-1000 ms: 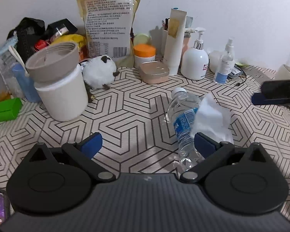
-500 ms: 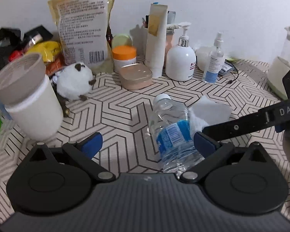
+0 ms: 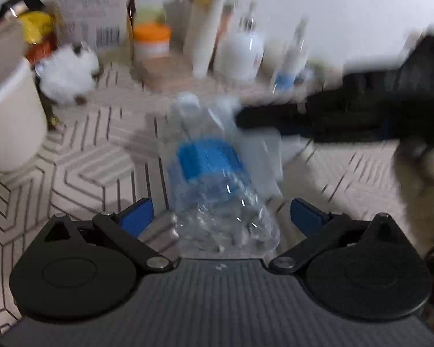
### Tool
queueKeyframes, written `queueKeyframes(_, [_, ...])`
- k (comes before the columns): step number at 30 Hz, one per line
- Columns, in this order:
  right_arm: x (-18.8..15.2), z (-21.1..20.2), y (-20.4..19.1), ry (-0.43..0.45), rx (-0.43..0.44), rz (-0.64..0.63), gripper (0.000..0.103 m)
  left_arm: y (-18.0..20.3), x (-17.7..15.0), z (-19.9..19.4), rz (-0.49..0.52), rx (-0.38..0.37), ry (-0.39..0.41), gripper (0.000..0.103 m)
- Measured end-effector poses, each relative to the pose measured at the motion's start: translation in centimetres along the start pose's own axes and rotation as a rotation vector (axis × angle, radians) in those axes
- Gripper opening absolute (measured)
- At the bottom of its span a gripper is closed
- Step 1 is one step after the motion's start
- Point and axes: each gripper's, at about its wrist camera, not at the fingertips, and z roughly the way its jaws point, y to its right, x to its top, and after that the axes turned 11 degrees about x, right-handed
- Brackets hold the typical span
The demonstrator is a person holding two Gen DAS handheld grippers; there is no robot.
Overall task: Clean container
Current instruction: 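Grasp the clear water bottle with the left gripper while right brings wipe over, then wipe the bottle body with the held wipe using the right gripper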
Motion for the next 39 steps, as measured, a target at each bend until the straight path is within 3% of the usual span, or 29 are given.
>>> queueKeyframes(2, [-0.1, 1.2, 0.0, -0.018, 0.012, 0.018, 0.021, 0.4, -0.2, 0.6, 0.020, -0.017, -0.025, 0.103])
queueKeyframes(5, [-0.6, 2.7, -1.0, -0.059, 0.043, 0.005, 0.021, 0.1, -0.2, 0.7, 0.010, -0.005, -0.017, 0.093])
queueKeyframes(7, [-0.8, 3.3, -1.8, -0.074, 0.057, -0.005, 0.024, -0.3, -0.2, 0.7, -0.002, 0.007, -0.005, 0.071])
queueKeyframes(8, [-0.9, 3.4, -2.0, -0.081, 0.051, -0.012, 0.025, -0.5, -0.2, 0.8, -0.011, 0.003, -0.004, 0.070])
queueKeyframes(10, [-1.0, 3.4, -2.5, -0.085, 0.017, -0.035, 0.051, -1.0, -0.1, 0.9, -0.027, -0.017, -0.007, 0.070])
queueKeyframes(12, [-1.0, 2.7, -2.5, -0.072, 0.010, -0.041, 0.062, -0.8, -0.2, 0.9, -0.019, -0.012, 0.005, 0.070])
queueKeyframes(17, [-1.0, -1.5, -1.5, 0.005, 0.002, -0.018, 0.069, -0.4, -0.3, 0.8, 0.006, -0.001, 0.024, 0.070])
queueKeyframes(21, [-0.6, -3.0, 0.7, 0.029, -0.111, -0.014, 0.071, -1.3, -0.1, 0.9, -0.046, -0.097, 0.015, 0.069])
queueKeyframes(25, [-0.1, -1.9, 4.8, 0.034, -0.053, 0.129, 0.076, -0.8, -0.2, 0.6, -0.019, -0.117, 0.042, 0.069])
queueKeyframes(28, [-0.6, -0.7, 4.6, -0.009, -0.080, 0.093, 0.073, -0.2, -0.3, 0.1, 0.002, -0.135, 0.075, 0.069])
queueKeyframes(29, [-0.8, -0.5, 4.0, -0.017, -0.074, 0.067, 0.062, 0.0, -0.3, -0.1, 0.009, -0.147, 0.079, 0.070])
queueKeyframes(32, [-1.2, -0.8, 1.5, -0.038, -0.112, -0.043, 0.049, 0.6, -0.5, -0.3, 0.030, -0.157, 0.091, 0.070])
queueKeyframes(33, [-1.3, -1.1, 0.6, -0.041, -0.141, -0.095, 0.038, 0.7, -0.6, -0.3, 0.035, -0.163, 0.091, 0.070])
queueKeyframes(36, [-1.7, -1.6, -1.3, -0.063, -0.120, -0.175, 0.022, 0.8, -0.6, -0.4, 0.040, -0.198, 0.081, 0.070])
queueKeyframes(39, [-2.3, -0.9, -3.2, -0.103, -0.151, -0.279, 0.021, 0.6, -0.6, -0.3, 0.038, -0.225, 0.064, 0.070])
